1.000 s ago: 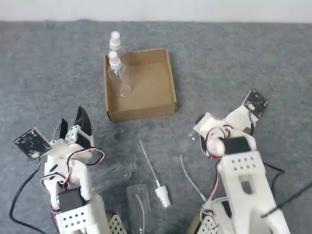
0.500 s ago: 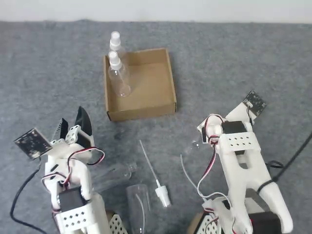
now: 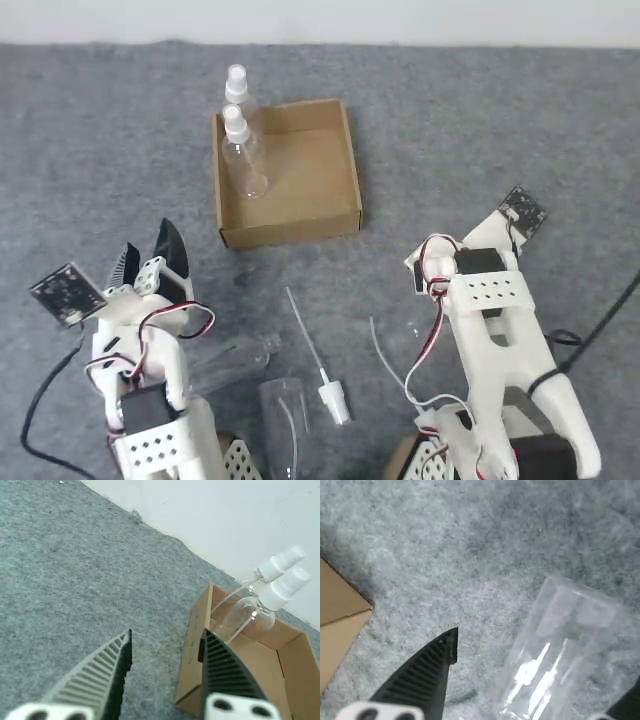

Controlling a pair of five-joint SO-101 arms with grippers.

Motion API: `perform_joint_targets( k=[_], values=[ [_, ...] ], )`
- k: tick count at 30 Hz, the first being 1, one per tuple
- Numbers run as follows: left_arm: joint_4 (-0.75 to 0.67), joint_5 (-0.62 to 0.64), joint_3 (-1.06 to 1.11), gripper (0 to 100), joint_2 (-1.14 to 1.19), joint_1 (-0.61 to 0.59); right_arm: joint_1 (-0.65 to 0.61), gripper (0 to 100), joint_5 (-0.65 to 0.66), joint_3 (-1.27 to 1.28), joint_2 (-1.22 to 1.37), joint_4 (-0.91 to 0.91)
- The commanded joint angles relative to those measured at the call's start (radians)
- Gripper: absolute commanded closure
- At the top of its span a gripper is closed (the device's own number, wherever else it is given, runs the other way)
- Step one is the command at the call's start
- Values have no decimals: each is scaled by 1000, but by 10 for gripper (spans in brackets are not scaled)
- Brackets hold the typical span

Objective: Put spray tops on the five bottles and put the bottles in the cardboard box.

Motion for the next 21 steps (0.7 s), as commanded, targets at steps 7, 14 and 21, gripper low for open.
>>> perform_joint_targets(
  k=[7, 14, 21],
  values=[
    [-12, -9, -8, 794, -15, 0, 13, 545, -3, -175, -117, 229],
    [-12, -9, -8, 794, -15, 0, 12, 546, 106, -172, -193, 243],
    [-12, -9, -8, 794, -15, 0, 5, 738, 348, -207, -200, 278]
  ],
)
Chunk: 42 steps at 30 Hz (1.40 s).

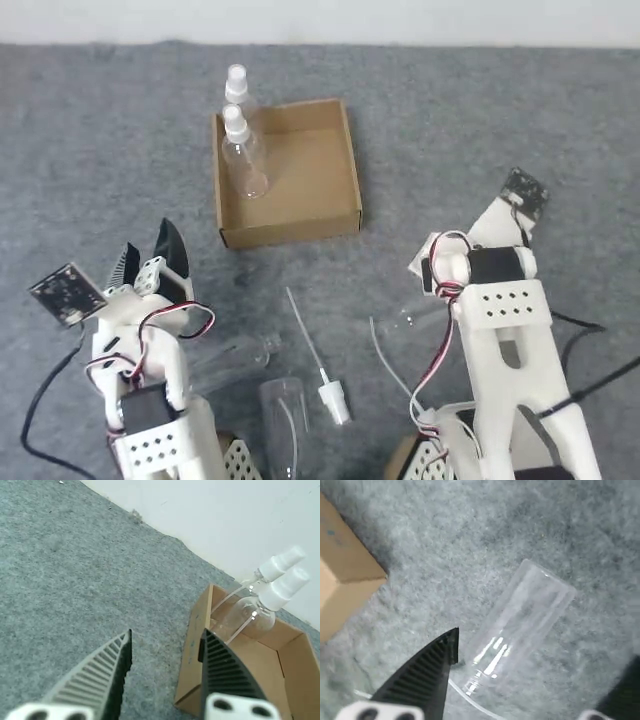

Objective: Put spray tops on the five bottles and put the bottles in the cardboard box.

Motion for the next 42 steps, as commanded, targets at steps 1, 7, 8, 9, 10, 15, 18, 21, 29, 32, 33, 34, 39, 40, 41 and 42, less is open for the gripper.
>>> perform_joint_targets(
  k=[1, 7, 8, 9, 10, 15, 18, 21, 29, 32, 33, 34, 39, 40, 41, 42],
  values=[
    [-12, -9, -8, 794, -15, 0, 12, 783, 173, -95, -45, 15],
    [-12, -9, -8, 794, -14, 0, 8, 861, 428, -181, -45, 64],
    [-12, -9, -8, 794, -14, 0, 7, 861, 430, -201, -41, 85],
    [-12, -9, -8, 794, -14, 0, 7, 861, 431, -219, -39, 108],
    [-12, -9, -8, 794, -14, 0, 7, 861, 446, -236, -39, 127],
    [-12, -9, -8, 794, -14, 0, 7, 861, 624, -308, -39, 214],
    [-12, -9, -8, 794, -14, 0, 7, 861, 758, -338, -39, 252],
    [-12, -9, -8, 794, -14, 0, 7, 861, 905, -342, -39, 274],
    [-12, -9, -8, 794, -14, 0, 7, 861, 1203, -338, -38, 275],
    [-12, -9, -8, 794, -14, 0, 7, 860, 1272, -336, -38, 277],
    [-11, -9, -8, 794, -14, 0, 7, 860, 1293, -336, -38, 283],
    [-11, -9, -8, 794, -14, 0, 5, 860, 1315, -334, -38, 292],
    [-11, -9, -8, 794, -14, 0, -65, 860, 1382, -267, -38, 292],
    [-11, -9, -8, 794, -14, 0, -85, 860, 1395, -249, -38, 289],
    [-11, -9, -8, 794, -14, 0, -104, 860, 1404, -233, -38, 289],
    [-11, -9, -8, 794, -14, 0, -119, 859, 1410, -219, -38, 288]
  ],
)
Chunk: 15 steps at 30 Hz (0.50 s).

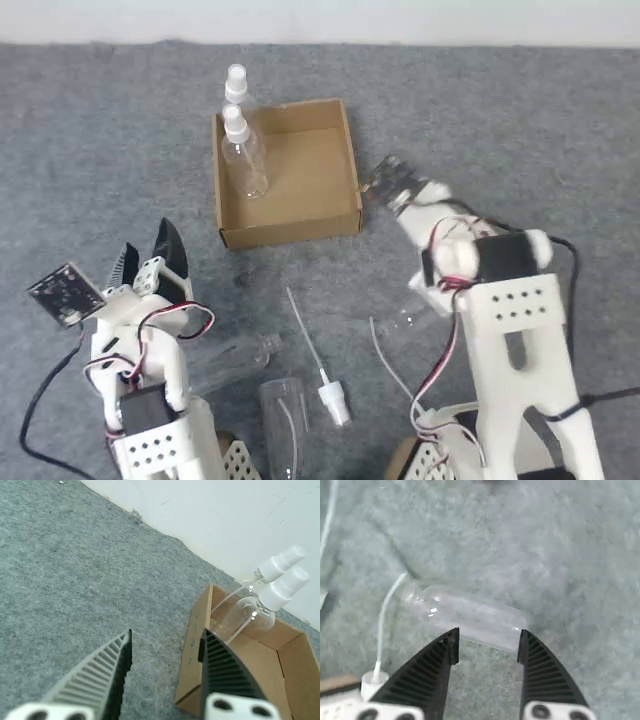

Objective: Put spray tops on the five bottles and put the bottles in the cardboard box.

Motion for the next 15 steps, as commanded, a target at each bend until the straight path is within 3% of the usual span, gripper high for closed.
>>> perform_joint_targets(
  k=[1, 5, 10, 15],
  values=[
    [-11, -9, -8, 794, -14, 0, -59, 859, 40, 35, -35, -1],
    [-11, -9, -8, 794, -14, 0, -97, 838, 40, 71, -35, -2],
    [-11, -9, -8, 794, -14, 0, -140, 693, 69, 118, -35, -2],
    [-11, -9, -8, 794, -12, 0, -150, 705, 172, 166, -35, -28]
  ],
)
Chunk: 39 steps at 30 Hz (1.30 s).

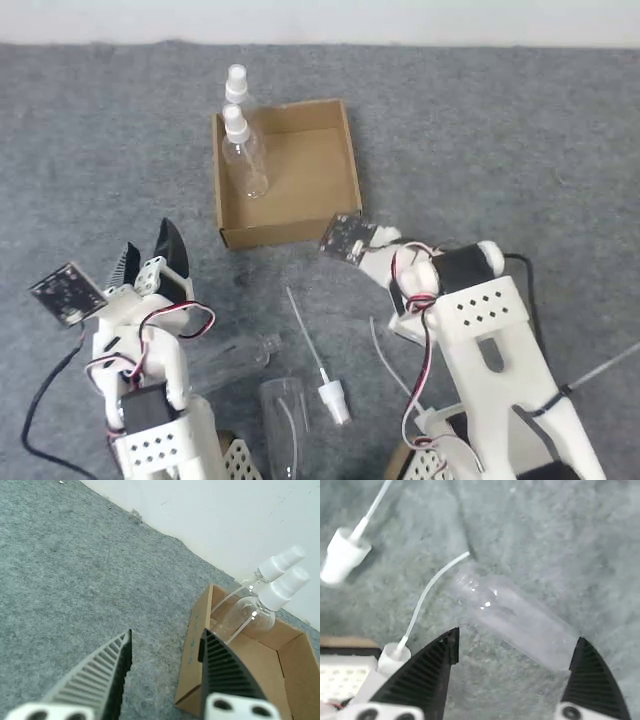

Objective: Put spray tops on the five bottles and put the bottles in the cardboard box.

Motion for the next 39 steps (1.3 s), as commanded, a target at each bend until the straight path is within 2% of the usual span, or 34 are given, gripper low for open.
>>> perform_joint_targets(
  k=[1, 11, 24, 39],
  values=[
    [-11, -9, -8, 794, -12, 0, -8, 708, 63, 15, -36, -42],
    [-11, -9, -8, 794, -12, 0, -5, 708, 207, 187, -36, -199],
    [-11, -9, -8, 794, -12, 0, -4, 709, 209, 388, -36, -463],
    [-11, -9, -8, 794, -12, 0, -5, 709, -110, 388, -35, -532]
  ],
)
